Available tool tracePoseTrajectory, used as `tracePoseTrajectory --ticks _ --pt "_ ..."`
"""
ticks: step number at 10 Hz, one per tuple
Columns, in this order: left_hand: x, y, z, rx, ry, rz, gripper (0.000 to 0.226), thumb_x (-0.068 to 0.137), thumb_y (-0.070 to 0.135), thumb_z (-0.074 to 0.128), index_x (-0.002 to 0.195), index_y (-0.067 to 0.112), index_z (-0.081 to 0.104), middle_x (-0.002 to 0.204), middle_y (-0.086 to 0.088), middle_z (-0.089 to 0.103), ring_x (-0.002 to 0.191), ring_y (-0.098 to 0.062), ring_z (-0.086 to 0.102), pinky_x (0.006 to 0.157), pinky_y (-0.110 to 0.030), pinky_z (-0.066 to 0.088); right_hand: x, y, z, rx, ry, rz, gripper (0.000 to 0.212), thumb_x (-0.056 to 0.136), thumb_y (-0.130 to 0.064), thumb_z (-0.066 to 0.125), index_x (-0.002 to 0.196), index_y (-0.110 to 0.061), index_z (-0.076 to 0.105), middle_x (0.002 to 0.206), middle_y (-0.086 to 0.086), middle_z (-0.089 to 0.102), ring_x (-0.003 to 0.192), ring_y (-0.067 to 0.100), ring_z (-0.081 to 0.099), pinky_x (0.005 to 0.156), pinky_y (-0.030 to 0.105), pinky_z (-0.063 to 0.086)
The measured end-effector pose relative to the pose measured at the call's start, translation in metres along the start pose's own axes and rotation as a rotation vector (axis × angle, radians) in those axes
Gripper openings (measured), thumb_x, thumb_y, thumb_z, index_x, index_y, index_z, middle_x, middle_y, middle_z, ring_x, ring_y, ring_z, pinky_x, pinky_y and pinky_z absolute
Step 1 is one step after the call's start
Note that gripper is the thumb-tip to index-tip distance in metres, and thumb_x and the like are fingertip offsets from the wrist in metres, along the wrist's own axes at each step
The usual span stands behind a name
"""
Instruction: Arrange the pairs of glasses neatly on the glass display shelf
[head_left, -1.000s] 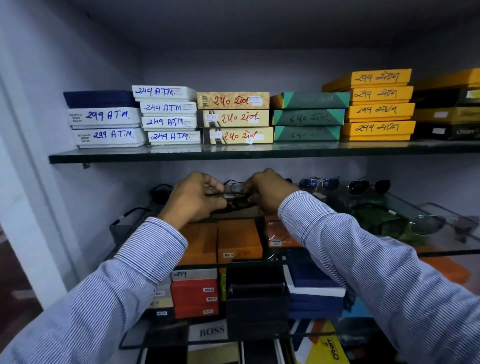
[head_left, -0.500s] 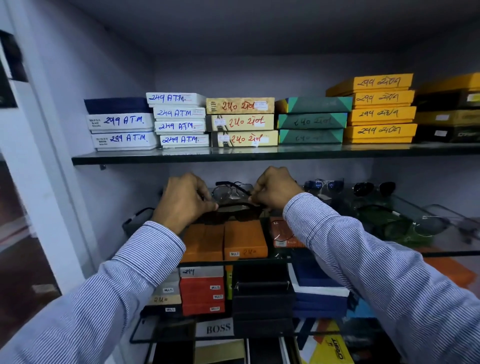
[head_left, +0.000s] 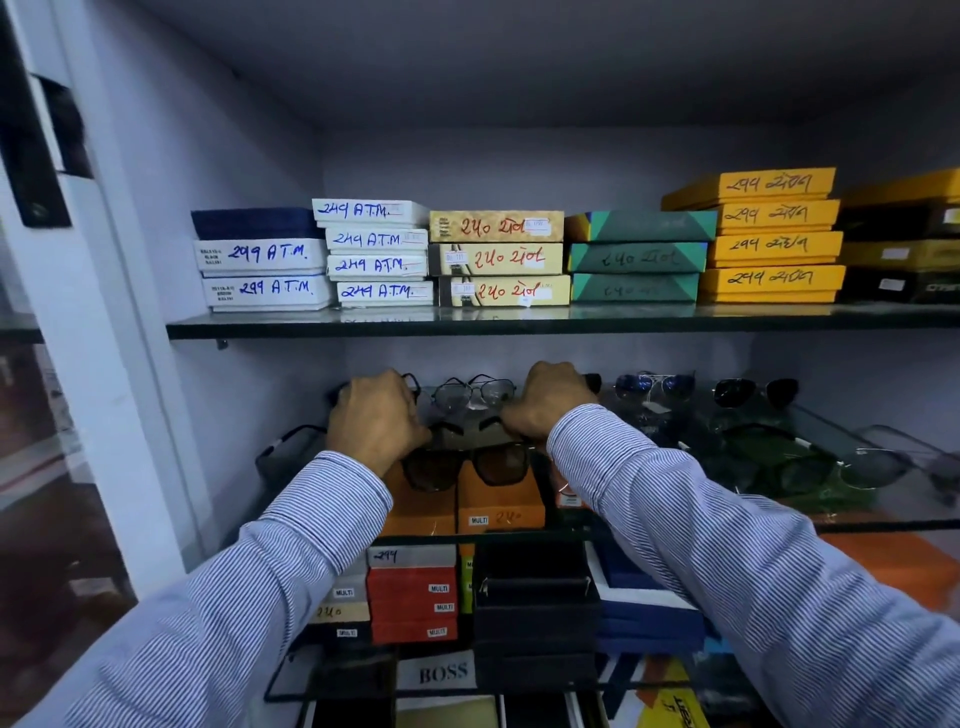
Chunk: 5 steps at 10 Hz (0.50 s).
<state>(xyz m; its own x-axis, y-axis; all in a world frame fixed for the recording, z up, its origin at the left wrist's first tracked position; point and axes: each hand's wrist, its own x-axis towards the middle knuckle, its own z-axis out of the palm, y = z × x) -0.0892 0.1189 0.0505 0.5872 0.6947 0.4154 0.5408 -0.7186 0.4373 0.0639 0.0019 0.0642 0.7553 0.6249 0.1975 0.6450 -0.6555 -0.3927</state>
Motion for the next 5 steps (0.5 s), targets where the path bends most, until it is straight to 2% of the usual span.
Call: tracePoseTrajectory --ticks 1,2,3,4,5 --pt "0.0 -0.001 0.007 0.037 0.012 0.004 0.03 0.074 0.021 0.087 0.096 0.004 0.074 0.103 -0.014 0.075 0.098 -0.035 0.072 0.087 -0.05 0.061 0.002 -0.001 0.006 -0.032 -0.001 -0.014 0.051 0.081 -0.039 0.071 0.119 -0.005 0.066 0.115 0.016 0.067 0.101 0.031 0.068 0.088 0.04 0.061" --pt "-0.001 -0.002 0.011 0.1 0.007 0.024 0.027 0.076 0.021 0.083 0.096 0.004 0.076 0.101 -0.017 0.076 0.097 -0.037 0.072 0.087 -0.05 0.061 0.001 -0.004 0.01 -0.068 -0.014 -0.015 0.046 0.083 -0.036 0.073 0.116 -0.004 0.068 0.105 0.012 0.065 0.089 0.027 0.064 0.077 0.034 0.058" --pt "-0.002 -0.002 0.014 0.136 0.012 0.025 0.027 0.075 0.022 0.083 0.096 0.006 0.077 0.102 -0.017 0.076 0.097 -0.038 0.073 0.086 -0.049 0.061 -0.001 -0.002 0.016 -0.121 -0.001 -0.027 0.052 0.082 -0.037 0.073 0.122 -0.004 0.066 0.105 0.012 0.06 0.099 0.029 0.065 0.08 0.036 0.054" --pt "-0.007 -0.001 0.011 0.168 0.03 0.026 0.023 0.076 0.024 0.082 0.093 0.01 0.076 0.102 -0.014 0.075 0.097 -0.037 0.072 0.083 -0.047 0.062 -0.009 -0.003 0.011 -0.173 0.0 -0.026 0.058 0.081 -0.04 0.077 0.125 -0.005 0.065 0.12 0.013 0.064 0.11 0.031 0.066 0.078 0.036 0.051" --pt "-0.014 0.004 0.007 0.187 0.093 0.052 0.028 0.079 0.035 0.083 0.09 0.01 0.076 0.098 -0.014 0.075 0.097 -0.038 0.072 0.081 -0.046 0.061 -0.021 -0.003 -0.001 -0.156 0.043 -0.037 0.047 0.081 -0.039 0.077 0.116 -0.008 0.067 0.12 0.014 0.066 0.108 0.032 0.067 0.081 0.035 0.052"
